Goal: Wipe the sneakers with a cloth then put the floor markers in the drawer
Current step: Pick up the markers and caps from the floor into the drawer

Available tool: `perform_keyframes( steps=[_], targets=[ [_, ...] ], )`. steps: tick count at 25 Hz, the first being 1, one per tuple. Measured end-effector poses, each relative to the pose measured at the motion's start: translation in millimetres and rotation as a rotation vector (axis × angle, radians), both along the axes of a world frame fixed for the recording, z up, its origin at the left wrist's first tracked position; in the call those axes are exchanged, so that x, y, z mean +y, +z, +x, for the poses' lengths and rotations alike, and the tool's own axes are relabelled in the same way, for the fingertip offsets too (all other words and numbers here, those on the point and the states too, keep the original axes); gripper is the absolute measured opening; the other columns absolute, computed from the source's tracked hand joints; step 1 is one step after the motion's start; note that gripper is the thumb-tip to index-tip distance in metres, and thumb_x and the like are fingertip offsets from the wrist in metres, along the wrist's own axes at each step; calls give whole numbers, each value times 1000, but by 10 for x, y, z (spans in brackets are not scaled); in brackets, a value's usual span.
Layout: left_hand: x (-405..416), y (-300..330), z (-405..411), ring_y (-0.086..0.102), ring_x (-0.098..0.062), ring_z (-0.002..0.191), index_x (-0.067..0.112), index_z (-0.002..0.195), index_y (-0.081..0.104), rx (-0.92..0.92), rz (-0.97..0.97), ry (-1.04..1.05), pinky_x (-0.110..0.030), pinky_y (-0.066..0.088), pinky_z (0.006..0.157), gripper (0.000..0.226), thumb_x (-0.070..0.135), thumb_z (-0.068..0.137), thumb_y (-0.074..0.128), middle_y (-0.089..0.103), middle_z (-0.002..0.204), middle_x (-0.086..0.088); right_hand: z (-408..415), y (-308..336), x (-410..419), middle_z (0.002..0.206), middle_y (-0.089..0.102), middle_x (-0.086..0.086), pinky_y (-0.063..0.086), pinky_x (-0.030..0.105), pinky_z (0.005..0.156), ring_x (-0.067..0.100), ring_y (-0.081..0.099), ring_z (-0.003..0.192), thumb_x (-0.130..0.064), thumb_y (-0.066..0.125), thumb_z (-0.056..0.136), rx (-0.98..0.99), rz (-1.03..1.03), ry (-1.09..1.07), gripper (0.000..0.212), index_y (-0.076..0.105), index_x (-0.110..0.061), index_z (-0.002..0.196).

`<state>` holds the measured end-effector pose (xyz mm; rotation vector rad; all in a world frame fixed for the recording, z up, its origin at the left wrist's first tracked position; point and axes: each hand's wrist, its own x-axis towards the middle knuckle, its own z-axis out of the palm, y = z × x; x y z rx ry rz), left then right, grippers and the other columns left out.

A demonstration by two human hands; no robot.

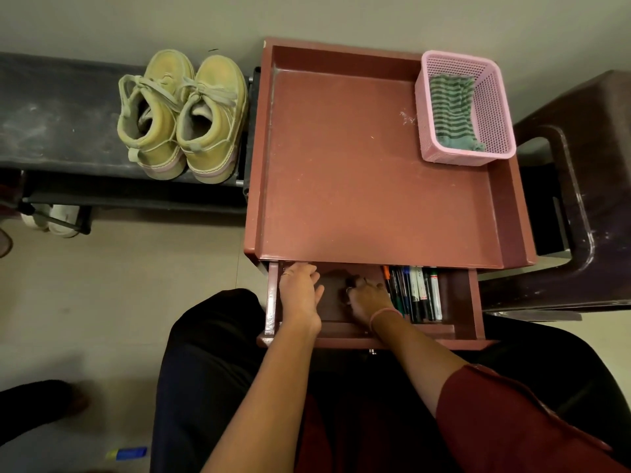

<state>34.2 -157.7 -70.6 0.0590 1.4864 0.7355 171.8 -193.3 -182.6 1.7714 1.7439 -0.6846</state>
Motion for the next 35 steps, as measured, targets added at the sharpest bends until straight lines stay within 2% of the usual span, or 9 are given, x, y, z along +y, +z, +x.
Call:
perform_keyframes(
  steps=[4, 7, 12, 17, 20, 23, 29, 33, 35],
  targets=[
    [-11, 41, 2, 60, -13, 100, 23, 90, 60, -15, 0, 7, -25, 48, 74, 18, 8, 96, 51, 62, 99, 3, 218, 40, -75, 135, 41, 13, 32, 47, 105, 33, 34, 129, -21, 48, 92, 27, 22, -83, 34, 54, -11, 124],
    [-20, 49, -6, 60, -12, 98, 22, 91, 60, -32, -4, 9, -24, 49, 73, 17, 9, 96, 51, 62, 101, 3, 342, 21, -119, 138, 37, 14, 41, 45, 99, 34, 37, 127, -27, 45, 93, 120, -5, -125, 36, 52, -12, 125],
    [-23, 65, 0, 61, -10, 97, 22, 93, 61, -49, -4, 3, -24, 49, 72, 14, 11, 96, 53, 63, 105, 2, 450, 10, -88, 138, 35, 13, 44, 43, 98, 35, 42, 123, -36, 57, 87, 150, -40, -105, 53, 44, -15, 134],
    [-14, 55, 11, 61, -11, 100, 21, 99, 62, -54, -7, -3, -24, 49, 72, 14, 11, 96, 52, 64, 107, 2, 406, -21, -86, 140, 38, 15, 44, 40, 98, 33, 45, 122, -38, 49, 92, 136, -19, -207, 43, 51, -13, 127],
    [-12, 46, 10, 61, -11, 99, 21, 98, 62, -50, -11, -3, -24, 49, 72, 14, 12, 96, 52, 64, 107, 2, 397, -19, -85, 135, 44, 14, 44, 36, 99, 30, 48, 120, -40, 53, 90, 168, -22, -346, 46, 53, -12, 127],
    [-8, 31, 10, 62, -11, 98, 19, 101, 62, -58, -19, -1, -24, 49, 71, 13, 12, 95, 53, 64, 106, 2, 381, -18, -90, 135, 45, 13, 43, 36, 100, 30, 46, 122, -40, 55, 89, 183, -26, -385, 49, 52, -11, 128],
    [-8, 46, 10, 62, -11, 99, 16, 109, 63, -76, -28, 8, -24, 49, 71, 17, 13, 95, 54, 64, 106, 2, 399, 21, -78, 131, 47, 15, 45, 31, 96, 29, 49, 118, -38, 55, 90, 198, -63, -384, 46, 53, -9, 125],
    [-16, 64, -11, 62, -10, 96, 15, 108, 63, -80, -33, 19, -24, 50, 72, 16, 13, 95, 54, 64, 105, 2, 527, 90, -36, 115, 62, 9, 44, 22, 83, 24, 60, 102, -20, 55, 89, 324, -21, -477, 26, 64, -11, 112],
    [-21, 89, -24, 62, -11, 96, 17, 101, 63, -81, -32, 17, -24, 51, 75, 11, 13, 95, 54, 64, 106, 1, 600, 174, -9, 106, 65, 6, 44, 24, 85, 23, 60, 100, -14, 55, 89, 400, 10, -571, 22, 68, -11, 106]
  ],
)
